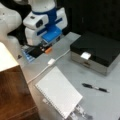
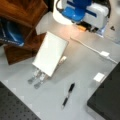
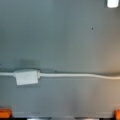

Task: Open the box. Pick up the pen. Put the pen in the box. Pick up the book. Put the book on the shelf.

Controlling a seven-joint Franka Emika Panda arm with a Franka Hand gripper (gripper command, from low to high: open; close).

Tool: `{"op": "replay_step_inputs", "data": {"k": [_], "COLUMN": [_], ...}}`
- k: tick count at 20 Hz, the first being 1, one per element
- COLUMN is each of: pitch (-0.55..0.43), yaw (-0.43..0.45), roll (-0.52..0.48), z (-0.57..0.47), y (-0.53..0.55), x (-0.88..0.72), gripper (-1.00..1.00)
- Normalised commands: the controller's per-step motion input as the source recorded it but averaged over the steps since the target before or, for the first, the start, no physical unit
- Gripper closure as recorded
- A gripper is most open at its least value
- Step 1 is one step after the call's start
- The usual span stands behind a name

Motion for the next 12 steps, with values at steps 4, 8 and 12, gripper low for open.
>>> {"op": "replay_step_inputs", "data": {"k": [4, 8, 12], "pitch": [0.038, 0.031, 0.100], "yaw": [0.257, 0.194, 0.059], "roll": [0.093, 0.150, 0.159], "z": [-0.01, 0.00, 0.02], "y": [0.07, 0.23, 0.34], "x": [0.07, 0.27, 0.48], "gripper": [-1.00, -1.00, -1.00]}}
